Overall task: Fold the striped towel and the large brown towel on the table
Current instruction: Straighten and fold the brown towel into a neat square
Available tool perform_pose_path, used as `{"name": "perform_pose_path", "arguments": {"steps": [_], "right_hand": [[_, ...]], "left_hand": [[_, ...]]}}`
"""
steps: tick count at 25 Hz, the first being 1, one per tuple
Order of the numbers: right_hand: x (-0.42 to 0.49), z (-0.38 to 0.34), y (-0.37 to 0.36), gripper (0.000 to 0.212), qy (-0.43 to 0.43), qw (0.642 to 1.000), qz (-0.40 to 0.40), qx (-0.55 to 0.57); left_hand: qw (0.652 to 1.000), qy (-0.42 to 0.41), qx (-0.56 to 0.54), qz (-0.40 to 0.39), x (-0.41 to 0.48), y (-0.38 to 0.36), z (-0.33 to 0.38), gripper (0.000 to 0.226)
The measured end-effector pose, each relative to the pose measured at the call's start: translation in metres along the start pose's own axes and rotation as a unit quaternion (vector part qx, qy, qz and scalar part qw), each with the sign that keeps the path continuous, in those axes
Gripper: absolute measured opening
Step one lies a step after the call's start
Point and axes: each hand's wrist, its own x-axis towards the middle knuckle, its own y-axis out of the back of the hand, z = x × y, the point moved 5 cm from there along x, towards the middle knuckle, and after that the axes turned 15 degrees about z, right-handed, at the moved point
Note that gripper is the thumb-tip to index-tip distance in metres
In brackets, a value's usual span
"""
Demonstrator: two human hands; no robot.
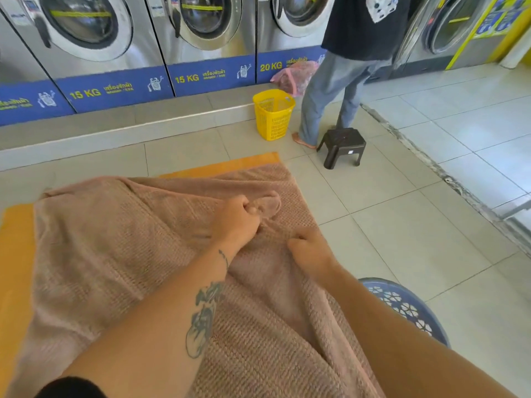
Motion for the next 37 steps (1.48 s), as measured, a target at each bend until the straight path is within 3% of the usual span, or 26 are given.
{"name": "perform_pose_path", "arguments": {"steps": [4, 7, 10, 14, 20, 22, 24, 25, 30, 34, 37], "right_hand": [[0.029, -0.017, 0.038, 0.015, -0.071, 0.983, 0.042, 0.166], [0.048, -0.027, 0.063, 0.021, -0.005, 0.975, 0.114, 0.188], [0.063, -0.014, 0.080, 0.026, 0.016, 0.965, 0.188, 0.180], [0.087, 0.017, 0.082, 0.034, -0.029, 0.969, 0.196, 0.149], [0.129, 0.032, 0.095, 0.035, 0.021, 0.954, 0.280, 0.105], [0.144, 0.049, 0.085, 0.036, 0.020, 0.973, 0.225, 0.051], [0.143, 0.074, 0.065, 0.046, -0.017, 0.995, 0.071, -0.065], [0.137, 0.087, 0.060, 0.050, -0.037, 0.993, 0.018, -0.113], [0.095, 0.101, 0.069, 0.039, -0.050, 0.997, -0.002, -0.065], [0.048, 0.108, 0.081, 0.038, -0.065, 0.996, -0.034, -0.056], [0.009, 0.131, 0.100, 0.034, -0.098, 0.991, -0.012, -0.089]], "left_hand": [[0.984, 0.007, -0.132, 0.118, 0.033, 0.022, 0.049, 0.015], [0.961, -0.026, -0.207, 0.179, 0.054, 0.028, 0.085, 0.016], [0.970, -0.055, -0.184, 0.149, 0.070, 0.002, 0.110, 0.014], [0.991, -0.042, -0.099, 0.081, 0.081, -0.052, 0.112, 0.014], [0.985, -0.049, -0.122, 0.115, 0.100, -0.083, 0.129, 0.015], [0.993, -0.081, -0.086, 0.016, 0.102, -0.104, 0.128, 0.029], [0.988, -0.106, -0.013, -0.112, 0.088, -0.121, 0.115, 0.049], [0.985, -0.117, 0.002, -0.127, 0.080, -0.123, 0.107, 0.050], [0.984, -0.175, -0.014, -0.026, 0.039, -0.101, 0.094, 0.034], [0.990, -0.132, -0.023, -0.047, -0.006, -0.078, 0.064, 0.028], [0.988, -0.137, -0.023, -0.070, -0.059, -0.065, 0.047, 0.022]]}}
